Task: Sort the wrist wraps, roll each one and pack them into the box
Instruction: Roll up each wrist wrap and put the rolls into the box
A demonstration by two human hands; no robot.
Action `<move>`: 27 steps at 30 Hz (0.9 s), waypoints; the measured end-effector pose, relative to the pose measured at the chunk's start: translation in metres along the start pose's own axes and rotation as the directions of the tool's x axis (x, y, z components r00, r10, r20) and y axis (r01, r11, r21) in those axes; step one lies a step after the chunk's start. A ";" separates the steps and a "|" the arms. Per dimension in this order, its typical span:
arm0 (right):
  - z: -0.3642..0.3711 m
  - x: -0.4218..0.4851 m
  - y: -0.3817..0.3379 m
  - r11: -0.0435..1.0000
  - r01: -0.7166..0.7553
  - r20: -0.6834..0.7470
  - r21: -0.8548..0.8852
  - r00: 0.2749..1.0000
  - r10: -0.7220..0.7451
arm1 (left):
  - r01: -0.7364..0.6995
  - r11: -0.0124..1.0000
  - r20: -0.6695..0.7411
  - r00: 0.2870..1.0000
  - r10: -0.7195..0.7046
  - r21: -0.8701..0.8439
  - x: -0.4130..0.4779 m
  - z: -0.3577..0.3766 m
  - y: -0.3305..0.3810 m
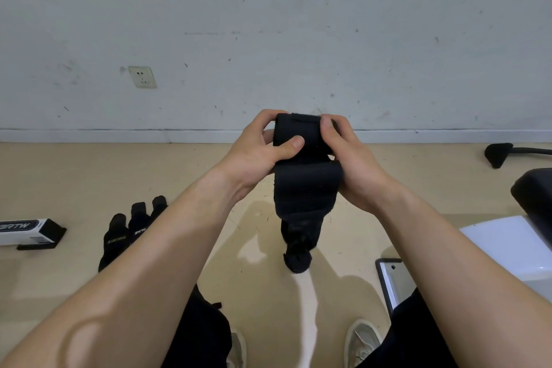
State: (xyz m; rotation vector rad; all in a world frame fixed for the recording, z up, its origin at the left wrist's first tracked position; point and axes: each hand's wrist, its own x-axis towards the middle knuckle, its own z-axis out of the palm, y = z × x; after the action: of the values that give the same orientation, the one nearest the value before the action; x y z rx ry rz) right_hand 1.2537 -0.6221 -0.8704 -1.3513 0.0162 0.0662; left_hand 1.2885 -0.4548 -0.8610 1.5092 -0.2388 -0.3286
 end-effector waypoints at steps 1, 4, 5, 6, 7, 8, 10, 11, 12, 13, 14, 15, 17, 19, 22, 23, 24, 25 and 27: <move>-0.001 0.000 0.000 1.000 0.010 0.003 -0.007 1.000 -0.010 | -0.004 1.000 0.006 1.000 0.004 0.006 0.000 -0.001 0.000; -0.003 -0.001 -0.001 1.000 0.027 0.012 -0.009 1.000 -0.027 | 0.004 1.000 0.038 0.999 -0.004 -0.011 0.000 -0.005 0.000; -0.003 -0.001 -0.001 0.999 0.033 0.014 -0.011 0.999 -0.033 | 0.019 1.000 0.051 0.999 -0.018 -0.024 0.000 -0.005 0.000; -0.004 -0.001 -0.001 0.999 0.040 0.016 -0.015 0.999 -0.040 | 0.040 0.998 0.066 0.997 -0.037 -0.045 -0.001 -0.006 0.000; -0.004 -0.001 -0.001 0.999 0.047 0.017 -0.021 0.999 -0.046 | 0.065 0.995 0.081 0.995 -0.059 -0.073 -0.001 -0.006 0.001; -0.005 -0.001 -0.001 0.998 0.053 0.018 -0.029 0.998 -0.053 | 0.092 0.991 0.095 0.992 -0.083 -0.099 -0.002 -0.005 0.002; -0.005 0.000 -0.001 0.997 0.063 0.032 -0.053 0.998 -0.062 | 0.131 0.982 0.111 0.987 -0.116 -0.139 -0.003 -0.004 0.004; -0.005 0.000 -0.001 0.996 0.066 0.045 -0.065 0.997 -0.064 | 0.142 0.979 0.115 0.985 -0.126 -0.149 -0.004 -0.004 0.005; -0.005 0.000 0.000 0.995 0.066 0.055 -0.075 0.997 -0.062 | 0.150 0.977 0.111 0.985 -0.134 -0.150 -0.004 -0.004 0.005; -0.005 0.000 0.001 0.995 0.065 0.063 -0.081 0.996 -0.060 | 0.151 0.978 0.092 0.986 -0.138 -0.146 -0.003 -0.003 0.005; -0.004 0.000 0.001 0.994 0.066 0.065 -0.084 0.996 -0.061 | 0.145 0.979 0.067 0.988 -0.137 -0.140 -0.003 -0.003 0.005; -0.004 0.000 0.002 0.994 0.069 0.063 -0.083 0.996 -0.064 | 0.137 0.981 0.044 0.990 -0.132 -0.136 -0.002 -0.003 0.004; -0.002 0.000 0.001 0.996 0.067 0.041 -0.066 0.997 -0.065 | 0.128 0.982 0.017 0.992 -0.127 -0.142 -0.002 -0.004 0.005; -0.001 0.000 0.001 0.997 0.050 0.014 -0.050 0.999 -0.049 | 0.116 0.982 0.002 0.993 -0.117 -0.148 -0.001 -0.006 0.006; 0.000 -0.001 0.001 0.996 0.036 0.000 -0.084 0.999 -0.036 | 0.101 0.984 -0.010 0.995 -0.103 -0.146 0.001 -0.008 0.006; 0.001 -0.001 0.000 0.995 0.034 -0.004 -0.095 0.999 -0.035 | 0.097 0.985 -0.006 0.995 -0.099 -0.143 0.001 -0.009 0.006; 0.001 -0.002 -0.001 0.995 0.032 -0.009 -0.098 0.999 -0.033 | 0.094 0.986 0.000 0.995 -0.095 -0.134 0.001 -0.010 0.006; 0.001 -0.002 -0.001 0.995 0.029 -0.012 -0.097 0.999 -0.030 | 0.091 0.989 0.004 0.996 -0.092 -0.120 0.001 -0.011 0.006; 0.001 -0.002 -0.002 0.994 0.024 -0.011 -0.106 1.000 -0.025 | 0.083 0.993 0.008 0.997 -0.082 -0.082 0.001 -0.012 0.006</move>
State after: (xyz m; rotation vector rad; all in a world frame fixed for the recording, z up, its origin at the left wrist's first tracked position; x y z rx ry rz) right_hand 1.2514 -0.6216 -0.8685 -1.4573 0.0071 0.0384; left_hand 1.2946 -0.4436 -0.8559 1.4396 -0.1646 -0.4028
